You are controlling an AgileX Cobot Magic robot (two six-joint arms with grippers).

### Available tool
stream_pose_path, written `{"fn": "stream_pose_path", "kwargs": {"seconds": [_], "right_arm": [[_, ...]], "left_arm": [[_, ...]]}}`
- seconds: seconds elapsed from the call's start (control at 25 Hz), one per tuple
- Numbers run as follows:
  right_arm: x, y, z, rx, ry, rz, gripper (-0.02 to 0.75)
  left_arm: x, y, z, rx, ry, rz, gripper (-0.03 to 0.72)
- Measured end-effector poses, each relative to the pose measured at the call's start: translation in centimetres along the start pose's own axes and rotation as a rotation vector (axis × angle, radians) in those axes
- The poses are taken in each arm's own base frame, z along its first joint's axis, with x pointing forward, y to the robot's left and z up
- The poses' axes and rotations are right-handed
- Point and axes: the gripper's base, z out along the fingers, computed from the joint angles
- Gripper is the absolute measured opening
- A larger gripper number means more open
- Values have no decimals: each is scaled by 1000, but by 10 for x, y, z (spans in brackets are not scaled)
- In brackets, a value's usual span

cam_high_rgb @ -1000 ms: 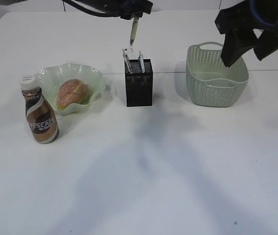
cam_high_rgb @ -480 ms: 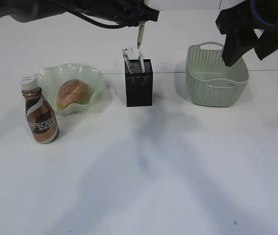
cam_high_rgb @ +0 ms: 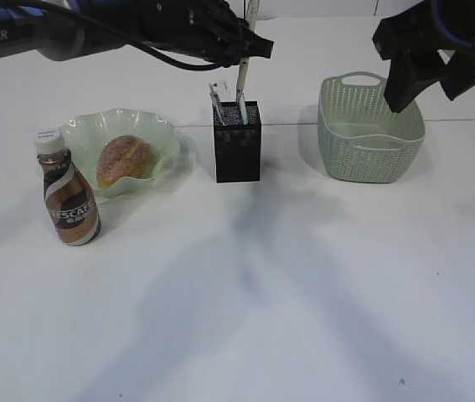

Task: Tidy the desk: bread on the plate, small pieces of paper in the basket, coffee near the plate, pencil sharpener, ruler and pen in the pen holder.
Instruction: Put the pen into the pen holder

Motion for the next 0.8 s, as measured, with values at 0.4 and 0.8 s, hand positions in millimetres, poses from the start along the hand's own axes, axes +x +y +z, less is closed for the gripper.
{"fn": "stream_pose_path", "kwargs": {"seconds": [0.4, 0.8], "right_arm": [[0, -1, 0, 8, -1, -3, 494], [0, -1, 0, 9, -1, -3, 494]], "left_arm": [[23, 2, 17, -4, 43, 1, 79], [30, 2, 22, -5, 53, -3, 79]]}}
